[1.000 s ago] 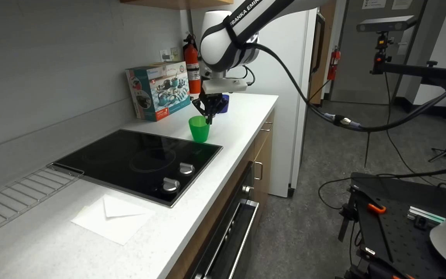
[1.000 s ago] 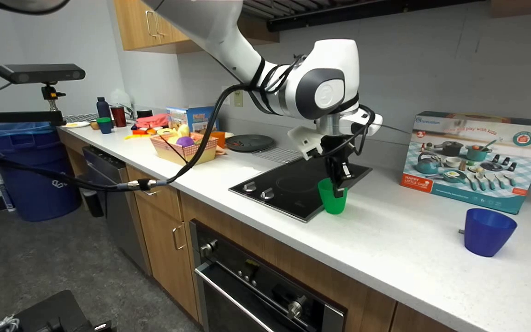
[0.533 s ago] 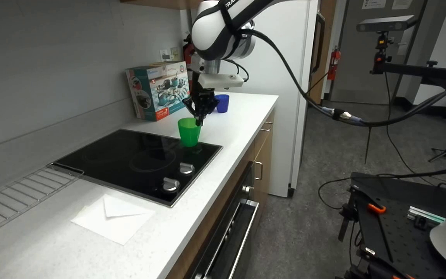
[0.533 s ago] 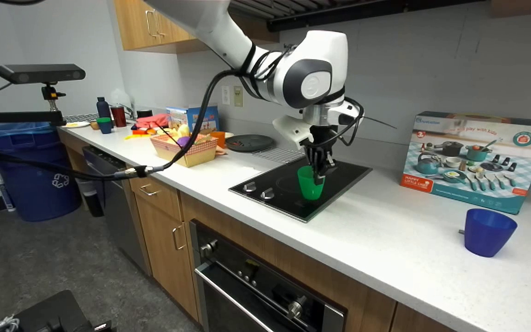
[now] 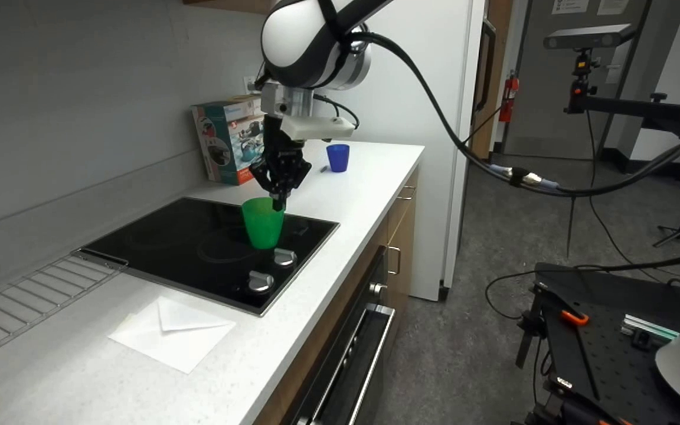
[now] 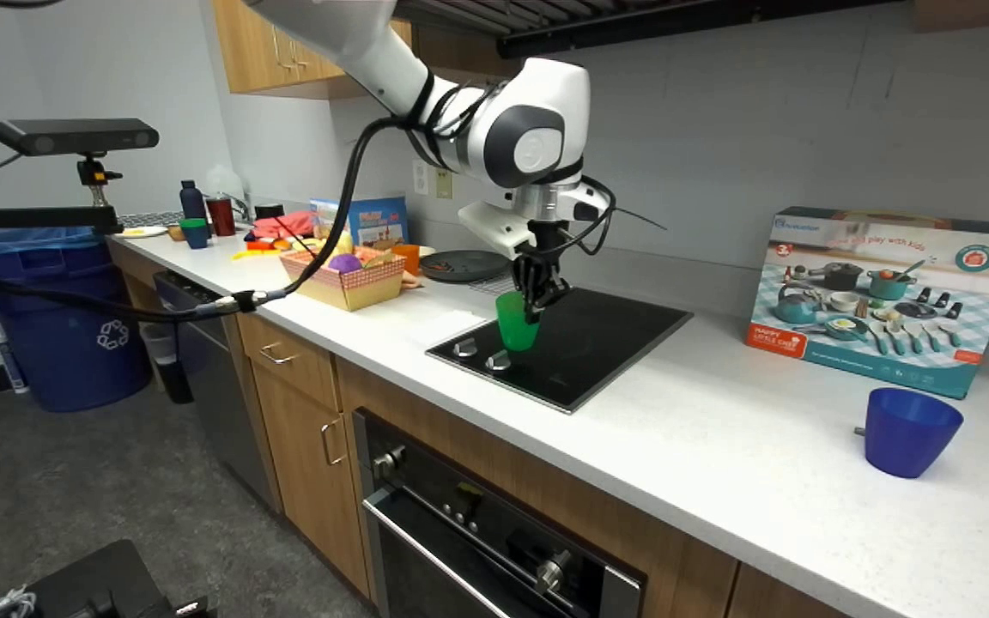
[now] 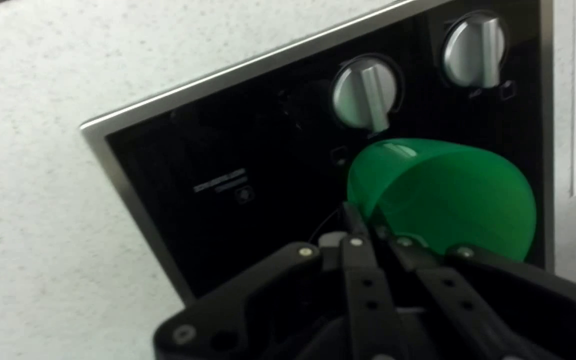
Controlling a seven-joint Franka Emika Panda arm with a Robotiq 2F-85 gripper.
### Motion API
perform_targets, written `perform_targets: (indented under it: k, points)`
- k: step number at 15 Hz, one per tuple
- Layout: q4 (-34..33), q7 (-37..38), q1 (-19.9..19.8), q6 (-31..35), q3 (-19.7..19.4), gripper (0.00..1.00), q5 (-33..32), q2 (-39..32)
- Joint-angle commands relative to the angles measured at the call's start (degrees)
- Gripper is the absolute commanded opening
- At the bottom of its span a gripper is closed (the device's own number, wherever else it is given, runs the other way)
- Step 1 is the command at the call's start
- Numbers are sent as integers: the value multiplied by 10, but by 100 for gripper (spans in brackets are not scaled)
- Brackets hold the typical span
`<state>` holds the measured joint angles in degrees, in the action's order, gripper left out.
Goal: Put the green cup on the stove top
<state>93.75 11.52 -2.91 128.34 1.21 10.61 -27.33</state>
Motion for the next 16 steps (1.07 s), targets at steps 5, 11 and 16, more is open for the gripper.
perform_targets:
  k: [5,11,16]
  points:
    - [-22,-22,66,18,16,1,-33,-25]
    - [-37,-3,80,37,7,1,-52,-46]
    - [-93,17,71,26,-4,1,-46,-71]
